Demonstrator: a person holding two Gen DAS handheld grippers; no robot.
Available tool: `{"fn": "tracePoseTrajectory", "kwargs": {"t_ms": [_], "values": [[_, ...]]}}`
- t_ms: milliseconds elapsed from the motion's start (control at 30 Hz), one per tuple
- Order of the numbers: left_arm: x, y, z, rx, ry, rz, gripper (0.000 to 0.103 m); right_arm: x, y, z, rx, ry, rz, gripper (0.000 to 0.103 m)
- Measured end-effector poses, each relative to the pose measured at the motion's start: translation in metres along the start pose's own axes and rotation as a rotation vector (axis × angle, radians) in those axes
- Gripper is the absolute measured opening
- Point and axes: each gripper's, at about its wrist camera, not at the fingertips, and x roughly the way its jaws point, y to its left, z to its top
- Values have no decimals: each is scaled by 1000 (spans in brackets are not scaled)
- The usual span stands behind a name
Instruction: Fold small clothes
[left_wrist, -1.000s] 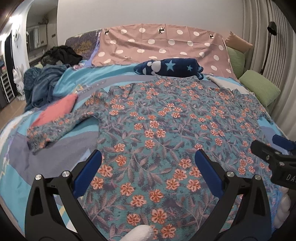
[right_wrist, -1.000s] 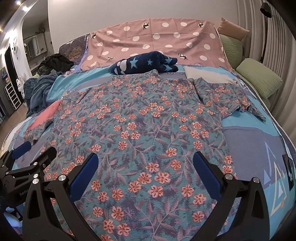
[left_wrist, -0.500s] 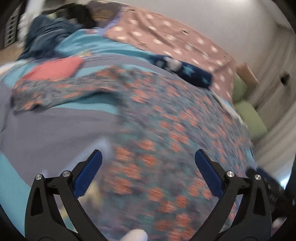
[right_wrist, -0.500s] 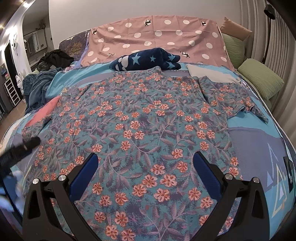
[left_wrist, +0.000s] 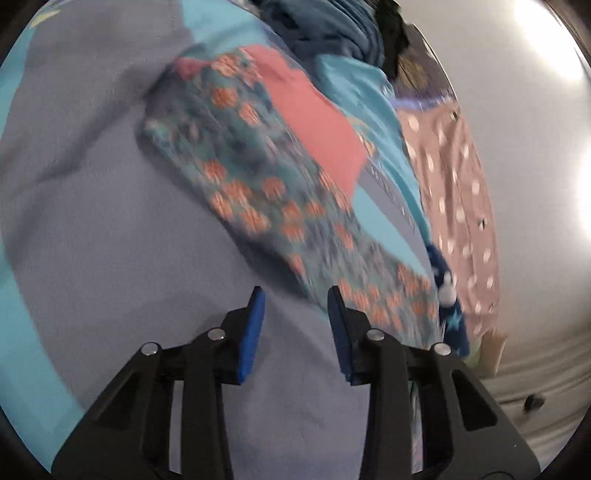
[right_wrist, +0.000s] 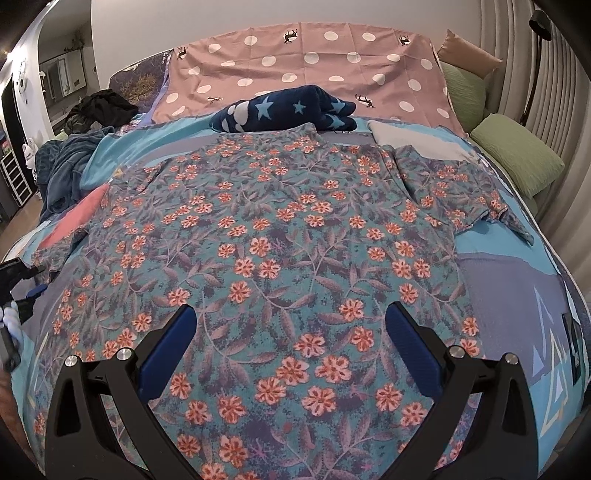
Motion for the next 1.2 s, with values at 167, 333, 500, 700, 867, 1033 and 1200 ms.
{"fn": "tracePoseTrajectory", "kwargs": {"t_ms": [167, 333, 500, 700, 867, 1033, 1200], "values": [[24, 19, 27, -117, -4, 45, 40, 5, -2, 4, 13, 7, -7, 102], [32, 43, 34, -226, -17, 18, 55, 7, -3, 5, 7, 8, -11, 102], [28, 43, 39, -222, -72, 59, 45, 12, -7, 4, 22, 21, -10, 102], [-7, 10, 46, -140, -253, 41, 2, 9, -11, 2, 20, 8, -13, 102], [-40, -129, 10, 301, -346, -27, 2, 13, -23, 3, 66, 16, -4, 102], [-20, -253, -80, 667, -225, -190, 2, 7, -30, 2, 78, -5, 7, 102], [41, -311, -201, 1003, -4, -209, 3, -3, -55, 4, 126, -30, -27, 102]]}}
